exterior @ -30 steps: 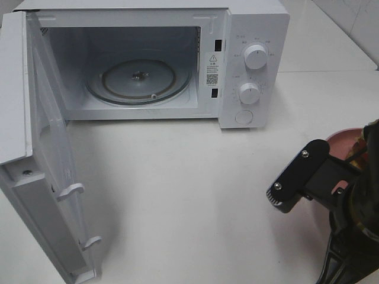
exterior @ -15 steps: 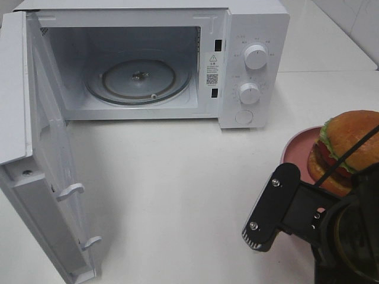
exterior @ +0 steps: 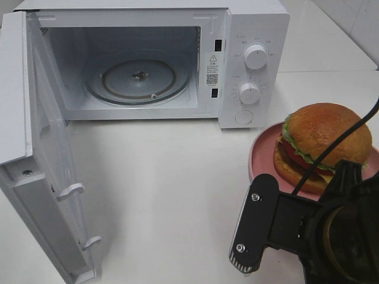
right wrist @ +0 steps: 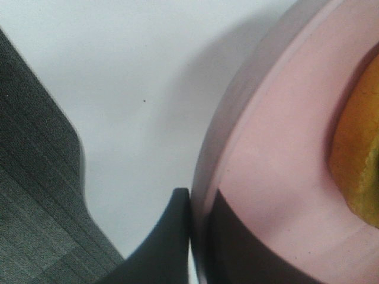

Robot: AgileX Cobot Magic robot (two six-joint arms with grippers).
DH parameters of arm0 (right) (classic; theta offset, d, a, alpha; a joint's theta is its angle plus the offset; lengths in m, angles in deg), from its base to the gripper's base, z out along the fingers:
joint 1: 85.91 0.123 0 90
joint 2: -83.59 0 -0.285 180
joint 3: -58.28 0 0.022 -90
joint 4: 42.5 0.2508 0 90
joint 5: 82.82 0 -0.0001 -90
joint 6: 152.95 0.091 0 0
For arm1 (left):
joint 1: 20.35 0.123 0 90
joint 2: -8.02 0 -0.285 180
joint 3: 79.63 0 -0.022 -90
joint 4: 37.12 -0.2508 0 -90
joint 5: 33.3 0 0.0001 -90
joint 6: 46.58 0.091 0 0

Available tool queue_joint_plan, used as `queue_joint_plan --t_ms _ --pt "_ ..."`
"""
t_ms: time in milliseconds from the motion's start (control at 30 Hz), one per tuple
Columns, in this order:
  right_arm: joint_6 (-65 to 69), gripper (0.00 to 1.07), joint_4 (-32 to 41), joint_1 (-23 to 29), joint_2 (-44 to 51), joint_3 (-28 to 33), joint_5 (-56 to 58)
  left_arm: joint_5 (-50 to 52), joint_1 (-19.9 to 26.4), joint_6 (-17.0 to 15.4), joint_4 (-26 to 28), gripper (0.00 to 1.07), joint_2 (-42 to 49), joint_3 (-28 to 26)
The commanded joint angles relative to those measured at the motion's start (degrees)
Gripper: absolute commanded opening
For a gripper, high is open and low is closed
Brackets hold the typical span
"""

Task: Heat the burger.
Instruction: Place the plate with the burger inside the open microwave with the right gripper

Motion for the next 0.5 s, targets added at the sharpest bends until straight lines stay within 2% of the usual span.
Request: queue_joint_plan --t_ms 33,500 --pt "-5.1 0.0 -3.6 0.2 0.6 0.1 -1.0 0.8 0.1 0.0 0.5 1.0 0.9 0.0" --pt "-19.4 0.0 -3.6 0.2 0.6 0.1 -3.0 0.8 0.1 0.0 0.5 1.0 0.9 0.0"
